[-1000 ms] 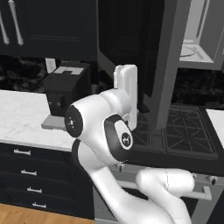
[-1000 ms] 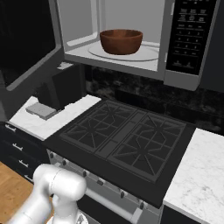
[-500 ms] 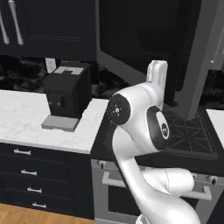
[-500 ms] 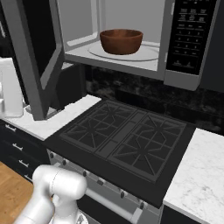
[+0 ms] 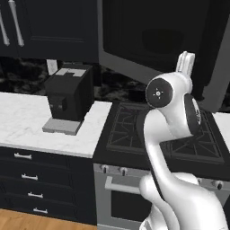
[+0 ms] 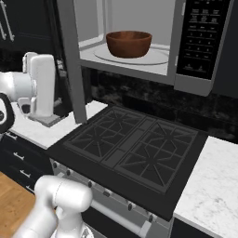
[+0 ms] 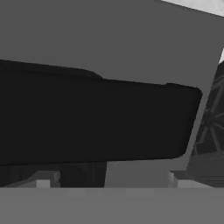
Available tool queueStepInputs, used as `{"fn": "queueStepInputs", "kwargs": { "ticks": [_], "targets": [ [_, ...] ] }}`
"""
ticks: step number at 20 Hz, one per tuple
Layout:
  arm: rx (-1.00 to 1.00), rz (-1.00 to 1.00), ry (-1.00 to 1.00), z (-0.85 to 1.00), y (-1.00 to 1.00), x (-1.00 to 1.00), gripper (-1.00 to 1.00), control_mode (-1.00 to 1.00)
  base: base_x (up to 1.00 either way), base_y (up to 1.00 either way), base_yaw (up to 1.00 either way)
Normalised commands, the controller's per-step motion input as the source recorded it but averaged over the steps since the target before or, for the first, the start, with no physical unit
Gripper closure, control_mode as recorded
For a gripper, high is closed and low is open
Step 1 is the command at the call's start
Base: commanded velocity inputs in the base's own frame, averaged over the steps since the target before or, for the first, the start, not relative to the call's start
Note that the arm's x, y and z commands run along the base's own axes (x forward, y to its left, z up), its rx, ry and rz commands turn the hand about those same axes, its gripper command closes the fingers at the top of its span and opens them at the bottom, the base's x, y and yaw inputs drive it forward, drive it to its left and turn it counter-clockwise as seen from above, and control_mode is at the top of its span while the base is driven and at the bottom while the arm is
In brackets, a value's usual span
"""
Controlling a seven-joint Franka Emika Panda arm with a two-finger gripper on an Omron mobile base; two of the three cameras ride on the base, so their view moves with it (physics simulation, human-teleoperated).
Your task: Pick the lemon wedge from the sink and place it in the bowl. Then pick the bowl and place it in the microwave. Then close the microwave door and press the start button.
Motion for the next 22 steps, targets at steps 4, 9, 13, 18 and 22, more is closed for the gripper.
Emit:
{"fn": "queueStepInputs", "kwargs": {
  "ticks": [4,9,13,18,22],
  "targets": [
    [0.08,0.0,0.07,0.32,-0.26,0.61,-1.0,-1.0,0.0,0.0,0.0],
    [0.04,0.0,0.05,0.1,-0.21,0.66,-1.0,-1.0,0.0,0.0,0.0],
    [0.02,0.01,-0.01,0.0,-0.32,0.64,-1.0,-1.0,0.0,0.0,0.0],
    [0.03,0.03,-0.08,0.0,-0.41,0.53,-1.0,-1.0,0.0,0.0,0.0],
    [0.05,0.02,-0.06,0.0,-0.44,0.55,-1.0,-1.0,0.0,0.0,0.0]
  ]
}}
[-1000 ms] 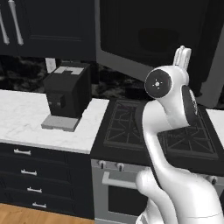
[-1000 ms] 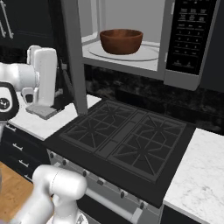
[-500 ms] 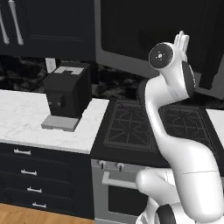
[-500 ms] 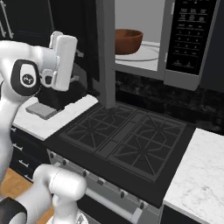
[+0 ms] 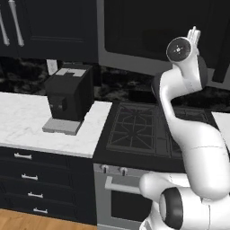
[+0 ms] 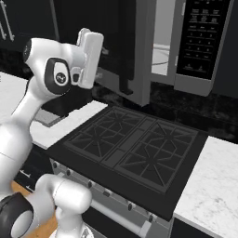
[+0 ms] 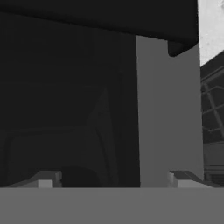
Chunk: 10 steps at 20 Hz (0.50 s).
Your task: Pick the lemon wedge from the sink and place it in the bowl. Then pick the bowl and place it in the microwave. Then close the microwave door and press the start button.
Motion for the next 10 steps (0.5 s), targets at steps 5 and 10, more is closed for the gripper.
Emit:
{"fn": "queueStepInputs", "kwargs": {
  "ticks": [5,10],
  "targets": [
    [0.09,0.03,0.0,0.0,-0.48,0.57,-1.0,-1.0,0.0,0.0,0.0],
    [0.05,0.02,0.0,0.0,-0.34,0.58,-1.0,-1.0,0.0,0.0,0.0]
  ]
}}
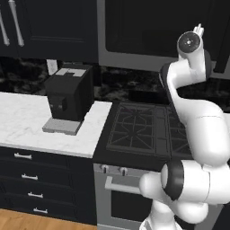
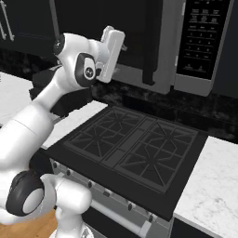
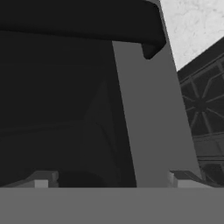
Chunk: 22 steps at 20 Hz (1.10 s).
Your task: Pick the lemon wedge from the sink and place it in the bowl. Then pick the bowl and place it in the microwave. Then close the microwave door and press the start button.
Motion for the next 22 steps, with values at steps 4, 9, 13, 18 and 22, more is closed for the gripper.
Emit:
{"fn": "queueStepInputs", "kwargs": {
  "ticks": [4,9,13,18,22],
  "targets": [
    [0.02,0.02,0.0,0.0,-0.32,0.58,-1.0,-1.0,0.0,0.0,0.0],
    [0.01,0.03,0.0,-0.03,-0.32,0.56,-1.0,-1.0,0.0,0.0,0.0],
    [0.0,0.02,0.0,-0.19,-0.19,0.69,-1.0,-1.0,0.0,0.0,0.0],
    [0.01,0.03,-0.06,-0.17,-0.01,-0.23,-1.0,-1.0,0.0,0.0,0.0],
    [0.03,0.0,-0.06,-0.01,0.17,-0.86,-1.0,-1.0,0.0,0.0,0.0]
  ]
}}
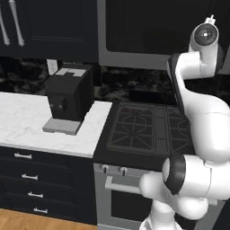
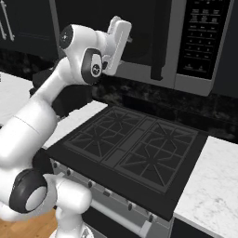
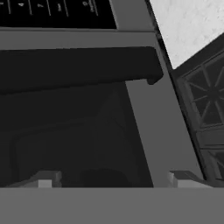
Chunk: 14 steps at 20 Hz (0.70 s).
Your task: Pick the lemon wedge from the sink and place it in the bowl. Then pick the bowl and place it in the microwave. Then close the microwave door and press the start button.
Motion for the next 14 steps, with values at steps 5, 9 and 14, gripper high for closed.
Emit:
{"fn": "queueStepInputs", "kwargs": {
  "ticks": [5,9,14],
  "targets": [
    [-0.06,0.04,-0.03,0.11,0.19,-0.96,-1.0,-1.0,0.0,0.0,0.0],
    [-0.17,0.08,0.15,0.17,0.36,-0.86,1.0,-1.0,0.0,0.0,0.0],
    [-0.17,0.14,0.23,0.19,0.03,-0.77,1.0,-1.0,0.0,0.0,0.0]
  ]
}}
